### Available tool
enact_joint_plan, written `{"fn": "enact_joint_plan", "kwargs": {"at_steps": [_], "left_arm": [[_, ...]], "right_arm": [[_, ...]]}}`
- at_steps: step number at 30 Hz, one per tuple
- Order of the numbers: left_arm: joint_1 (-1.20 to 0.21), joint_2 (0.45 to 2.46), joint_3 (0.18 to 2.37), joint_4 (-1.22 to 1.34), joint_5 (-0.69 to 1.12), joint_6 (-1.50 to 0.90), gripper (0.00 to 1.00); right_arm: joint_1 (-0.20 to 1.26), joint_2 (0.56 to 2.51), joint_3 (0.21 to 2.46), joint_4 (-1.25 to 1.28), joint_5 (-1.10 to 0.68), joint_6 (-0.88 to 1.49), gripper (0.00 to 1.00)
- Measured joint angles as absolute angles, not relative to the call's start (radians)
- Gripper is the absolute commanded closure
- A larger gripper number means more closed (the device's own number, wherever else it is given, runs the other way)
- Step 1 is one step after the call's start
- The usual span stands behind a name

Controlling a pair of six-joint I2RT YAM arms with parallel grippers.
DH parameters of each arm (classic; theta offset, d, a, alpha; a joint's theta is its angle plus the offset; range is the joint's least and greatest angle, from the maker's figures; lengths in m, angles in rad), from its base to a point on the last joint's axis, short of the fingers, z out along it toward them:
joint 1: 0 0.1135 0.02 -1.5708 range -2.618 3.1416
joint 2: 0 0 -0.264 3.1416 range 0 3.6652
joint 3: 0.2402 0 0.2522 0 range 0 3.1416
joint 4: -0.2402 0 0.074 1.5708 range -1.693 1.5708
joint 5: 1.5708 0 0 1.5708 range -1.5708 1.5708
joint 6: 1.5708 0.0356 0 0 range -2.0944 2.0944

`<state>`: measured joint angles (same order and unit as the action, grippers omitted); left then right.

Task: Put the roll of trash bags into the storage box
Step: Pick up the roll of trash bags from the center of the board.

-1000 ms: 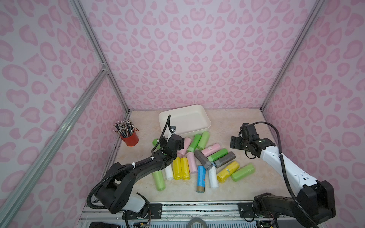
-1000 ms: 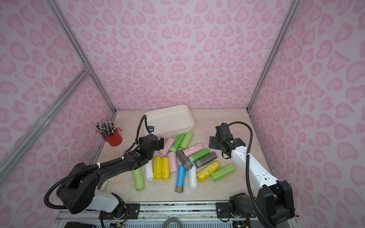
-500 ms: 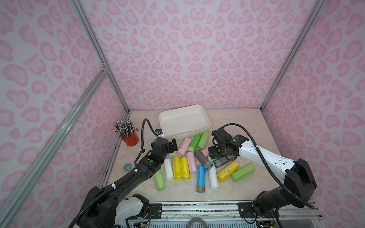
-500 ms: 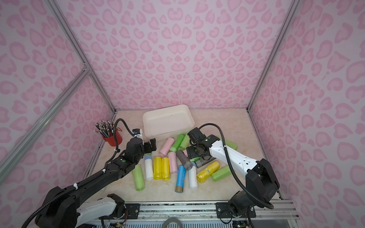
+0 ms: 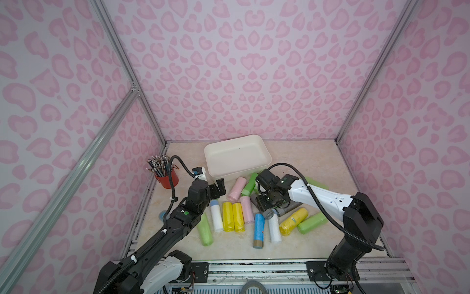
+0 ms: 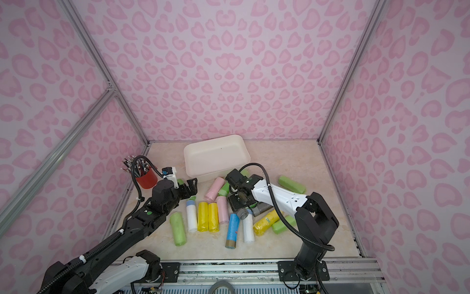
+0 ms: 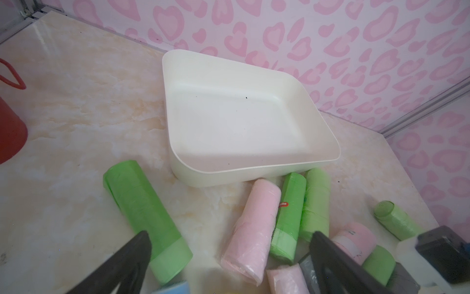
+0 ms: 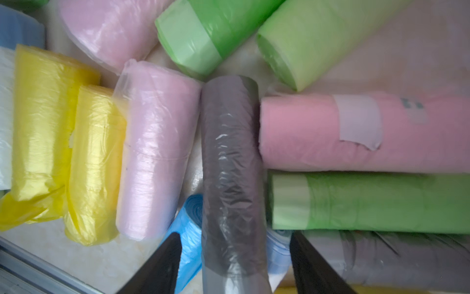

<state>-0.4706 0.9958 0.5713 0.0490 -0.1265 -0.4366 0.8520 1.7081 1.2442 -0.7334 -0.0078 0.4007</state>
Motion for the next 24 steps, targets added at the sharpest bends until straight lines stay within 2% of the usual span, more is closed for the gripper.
{"fn": "enact_joint_plan", "kwargs": {"at_steps": [12, 15, 21, 24], "left_arm": [[-0.466, 1.028, 0.642, 0.006, -0.057, -0.442, 0.01], [-0.466, 1.035, 0.647, -0.003, -0.052, -0.441, 0.01], [-0.466, 1.040, 0.647, -0.008, -0.056, -0.442, 0.01], [-0.466, 1.035, 0.645, -0.009, -0.058, -0.442, 0.01]], "right_arm": [[0.868, 1.802, 1.255, -0.744, 0.054, 0.375, 0.29], [0.870, 1.817, 1.262, -0.740, 0.072, 0.373, 0.33], [0.869, 1.847, 1.284, -0.726, 0.113, 0.372, 0.56], [0.869, 1.856, 1.293, -0.704, 0.119, 0.373, 0.59]]}}
